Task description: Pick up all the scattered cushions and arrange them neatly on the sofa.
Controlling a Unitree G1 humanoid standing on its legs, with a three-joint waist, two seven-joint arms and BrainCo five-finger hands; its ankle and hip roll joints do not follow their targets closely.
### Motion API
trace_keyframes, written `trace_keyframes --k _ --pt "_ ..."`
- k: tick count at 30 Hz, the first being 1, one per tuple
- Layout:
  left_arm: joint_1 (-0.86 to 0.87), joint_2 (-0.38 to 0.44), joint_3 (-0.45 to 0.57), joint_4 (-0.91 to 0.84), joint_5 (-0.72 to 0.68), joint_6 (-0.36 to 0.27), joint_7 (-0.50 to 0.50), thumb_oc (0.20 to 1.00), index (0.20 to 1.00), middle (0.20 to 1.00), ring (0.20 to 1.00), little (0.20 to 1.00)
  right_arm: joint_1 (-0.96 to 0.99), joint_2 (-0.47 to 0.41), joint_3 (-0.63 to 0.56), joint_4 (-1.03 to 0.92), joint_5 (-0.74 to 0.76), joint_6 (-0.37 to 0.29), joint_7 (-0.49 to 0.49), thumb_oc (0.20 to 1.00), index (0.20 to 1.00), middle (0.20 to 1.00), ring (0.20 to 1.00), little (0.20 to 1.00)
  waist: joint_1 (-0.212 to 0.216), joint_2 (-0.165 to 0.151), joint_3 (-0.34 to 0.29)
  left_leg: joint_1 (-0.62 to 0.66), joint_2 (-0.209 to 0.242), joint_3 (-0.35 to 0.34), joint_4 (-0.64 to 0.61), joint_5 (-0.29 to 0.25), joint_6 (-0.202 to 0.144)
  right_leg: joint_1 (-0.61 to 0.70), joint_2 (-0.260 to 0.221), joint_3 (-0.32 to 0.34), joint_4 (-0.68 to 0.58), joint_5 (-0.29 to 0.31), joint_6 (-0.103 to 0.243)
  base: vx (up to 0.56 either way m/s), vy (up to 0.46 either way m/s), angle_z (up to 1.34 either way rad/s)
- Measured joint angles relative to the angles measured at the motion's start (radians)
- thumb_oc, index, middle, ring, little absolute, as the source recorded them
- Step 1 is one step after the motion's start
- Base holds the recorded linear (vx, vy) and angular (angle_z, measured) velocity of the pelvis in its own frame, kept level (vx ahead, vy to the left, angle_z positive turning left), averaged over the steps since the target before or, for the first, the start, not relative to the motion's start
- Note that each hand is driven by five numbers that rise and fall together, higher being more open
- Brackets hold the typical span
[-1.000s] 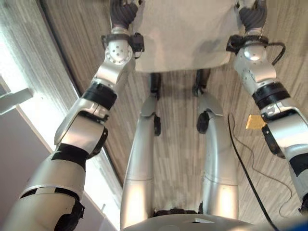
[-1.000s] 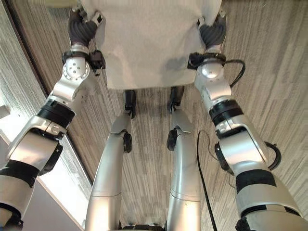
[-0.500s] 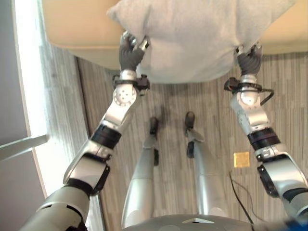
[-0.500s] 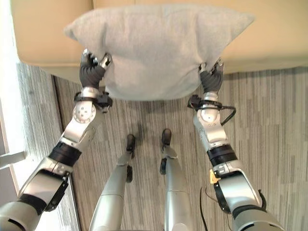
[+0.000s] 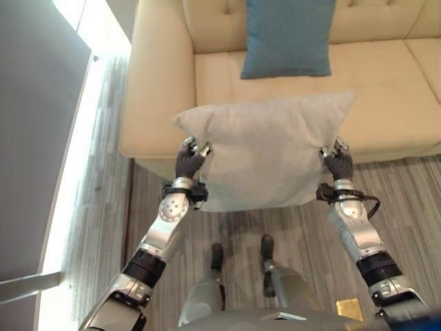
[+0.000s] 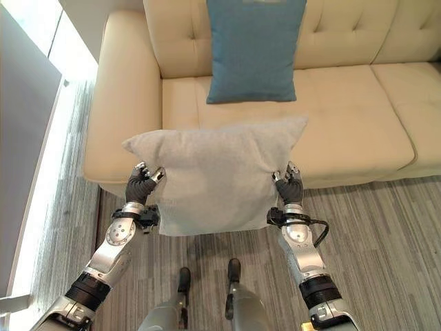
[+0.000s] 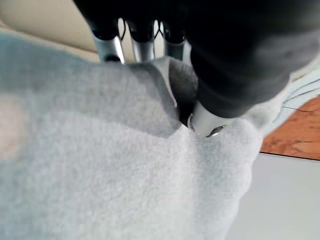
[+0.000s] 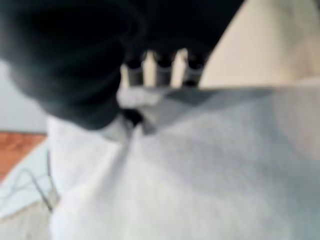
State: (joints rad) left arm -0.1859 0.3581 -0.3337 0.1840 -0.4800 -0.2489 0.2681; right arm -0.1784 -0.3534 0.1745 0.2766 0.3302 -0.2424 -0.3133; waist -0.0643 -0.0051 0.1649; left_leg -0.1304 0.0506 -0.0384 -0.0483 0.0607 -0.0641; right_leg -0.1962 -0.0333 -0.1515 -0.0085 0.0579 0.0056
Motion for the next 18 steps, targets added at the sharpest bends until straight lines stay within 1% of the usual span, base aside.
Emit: trace_keyframes --k 3,4,5,6,7,8,9,10,11,12,13,14,15,16,17,18 --pt "0.044 0.008 0.013 -0.005 0.001 0.002 -0.027 0.200 0.200 0.200 0.200 0.200 0.042 0.001 -0.003 -0.012 -0.001 0.001 0.026 0.200 0.200 0.200 0.200 0.200 0.001 -0.008 -0.021 0.047 0.001 0.001 0.005 -0.002 -0.003 0.067 0.006 0.017 -0.049 0.000 0.004 0.02 0.010 -0.13" --pt "0.057 0.005 0.022 -0.005 0.000 0.002 -0.029 0.200 0.200 0.200 0.200 0.200 0.051 0.003 -0.002 -0.014 -0.001 0.001 0.034 0.200 0.200 0.200 0.200 0.200 0.008 -0.017 -0.027 0.042 -0.005 -0.002 0.030 -0.005 -0.007 0.071 0.005 0.033 -0.057 0.005 0.003 0.02 0.058 -0.29" --pt "0.059 0.004 0.023 -0.005 0.000 0.006 -0.028 0.200 0.200 0.200 0.200 0.200 0.059 0.006 -0.002 -0.014 -0.001 0.002 0.036 0.200 0.200 0.200 0.200 0.200 0.018 -0.034 -0.026 0.018 -0.020 -0.015 0.088 -0.009 -0.012 0.073 -0.003 0.045 -0.062 0.012 -0.004 0.05 0.088 -0.29" --pt "0.061 0.004 0.023 -0.004 0.001 0.008 -0.028 0.200 0.200 0.200 0.200 0.200 0.061 0.017 -0.003 -0.012 0.000 0.011 0.035 0.200 0.200 0.200 0.200 0.200 0.027 -0.058 -0.026 -0.030 -0.046 -0.060 0.186 -0.025 -0.017 0.080 -0.022 0.069 -0.072 0.024 -0.021 0.04 0.089 -0.36" --pt "0.071 0.002 0.023 -0.002 0.002 0.010 -0.029 0.200 0.200 0.200 0.200 0.200 0.063 0.026 -0.005 -0.010 -0.001 0.020 0.035 0.200 0.200 0.200 0.200 0.200 0.041 -0.069 -0.029 -0.047 -0.071 -0.138 0.186 -0.061 -0.014 0.086 -0.029 0.095 -0.080 0.027 -0.026 0.04 0.116 -0.47" --pt "0.073 -0.001 0.023 -0.002 0.002 0.019 -0.029 0.200 0.200 0.200 0.200 0.200 0.063 0.027 -0.009 -0.010 -0.001 0.020 0.035 0.200 0.200 0.200 0.200 0.200 0.055 -0.070 -0.029 -0.054 -0.091 -0.214 0.156 -0.074 -0.013 0.086 -0.032 0.116 -0.080 0.029 -0.024 0.06 0.191 -0.76" --pt "0.081 -0.004 0.022 -0.002 0.003 0.028 -0.032 0.200 0.200 0.200 0.200 0.200 0.061 0.023 -0.014 -0.005 -0.003 0.025 0.036 0.200 0.200 0.200 0.200 0.200 0.061 -0.064 -0.030 -0.067 -0.123 -0.294 0.126 -0.075 -0.006 0.086 -0.027 0.155 -0.079 0.037 -0.008 0.07 0.241 -0.99" --pt "0.098 -0.003 0.023 -0.002 0.003 0.028 -0.032 0.200 0.200 0.200 0.200 0.200 0.062 0.023 -0.013 -0.005 -0.006 0.030 0.039 0.200 0.200 0.200 0.200 0.200 0.070 -0.055 -0.035 -0.059 -0.124 -0.307 0.107 -0.072 0.003 0.087 -0.016 0.191 -0.079 0.036 -0.005 0.07 0.277 -1.14" --pt "0.113 -0.005 0.022 -0.002 0.002 0.030 -0.033 0.200 0.200 0.200 0.200 0.200 0.067 0.022 -0.014 -0.006 -0.015 0.032 0.046 0.200 0.200 0.200 0.200 0.200 0.064 -0.039 -0.044 -0.056 -0.123 -0.295 0.108 -0.067 0.011 0.092 -0.003 0.214 -0.080 0.040 0.002 0.03 0.162 -1.03" --pt "0.120 -0.012 0.022 -0.002 0.003 0.041 -0.042 0.200 0.200 0.200 0.200 0.200 0.082 0.020 -0.022 -0.006 -0.022 0.033 0.046 0.200 0.200 0.200 0.200 0.200 0.046 -0.014 -0.055 -0.046 -0.121 -0.284 0.102 -0.059 0.022 0.097 0.008 0.226 -0.080 0.039 0.009 0.03 0.207 -0.77" --pt "0.121 -0.020 0.019 -0.001 0.003 0.047 -0.054 0.200 0.200 0.200 0.200 0.200 0.097 0.024 -0.035 -0.007 -0.022 0.034 0.047 0.200 0.200 0.200 0.200 0.200 0.028 -0.003 -0.061 -0.039 -0.119 -0.269 0.098 -0.025 0.048 0.099 0.012 0.239 -0.080 0.038 0.017 0.02 0.185 -0.68" --pt "0.124 -0.027 0.017 -0.001 0.003 0.047 -0.067 0.200 0.200 0.200 0.200 0.200 0.110 0.028 -0.043 -0.007 -0.022 0.039 0.047 0.200 0.200 0.200 0.200 0.200 0.018 -0.005 -0.061 -0.021 -0.124 -0.237 0.081 -0.014 0.063 0.097 0.001 0.253 -0.076 0.034 0.025 0.02 0.186 -0.87" --pt "0.130 -0.026 0.008 -0.001 0.004 0.048 -0.074 0.200 0.200 0.200 0.200 0.200 0.121 0.030 -0.050 -0.006 -0.024 0.042 0.049 0.200 0.200 0.200 0.200 0.200 0.011 -0.014 -0.062 0.000 -0.130 -0.179 0.053 -0.006 0.086 0.090 -0.020 0.273 -0.068 0.030 0.038 -0.01 0.136 -1.16" --pt "0.136 -0.026 0.002 -0.001 0.004 0.049 -0.076 0.200 0.200 0.200 0.200 0.200 0.127 0.030 -0.055 -0.008 -0.024 0.045 0.049 0.200 0.200 0.200 0.200 0.200 0.014 -0.009 -0.063 0.019 -0.134 -0.150 0.025 0.006 0.088 0.080 -0.033 0.279 -0.056 0.026 0.058 -0.03 0.165 -1.11" --pt "0.135 -0.029 -0.002 -0.001 0.015 0.050 -0.085 0.200 0.200 0.200 0.200 0.200 0.142 0.030 -0.058 -0.009 -0.025 0.046 0.049 0.200 0.200 0.200 0.200 0.200 -0.001 -0.006 -0.064 0.030 -0.143 -0.130 0.014 0.005 0.089 0.079 -0.045 0.278 -0.049 0.013 0.085 -0.03 0.165 -0.74" --pt "0.129 -0.022 -0.011 -0.001 0.025 0.050 -0.093 0.200 0.200 0.200 0.200 0.200 0.155 0.034 -0.057 -0.010 -0.027 0.048 0.049 0.200 0.200 0.200 0.200 0.200 -0.017 -0.012 -0.065 0.033 -0.155 -0.108 0.014 0.007 0.094 0.076 -0.059 0.282 -0.047 0.019 0.104 -0.04 0.182 -0.65"
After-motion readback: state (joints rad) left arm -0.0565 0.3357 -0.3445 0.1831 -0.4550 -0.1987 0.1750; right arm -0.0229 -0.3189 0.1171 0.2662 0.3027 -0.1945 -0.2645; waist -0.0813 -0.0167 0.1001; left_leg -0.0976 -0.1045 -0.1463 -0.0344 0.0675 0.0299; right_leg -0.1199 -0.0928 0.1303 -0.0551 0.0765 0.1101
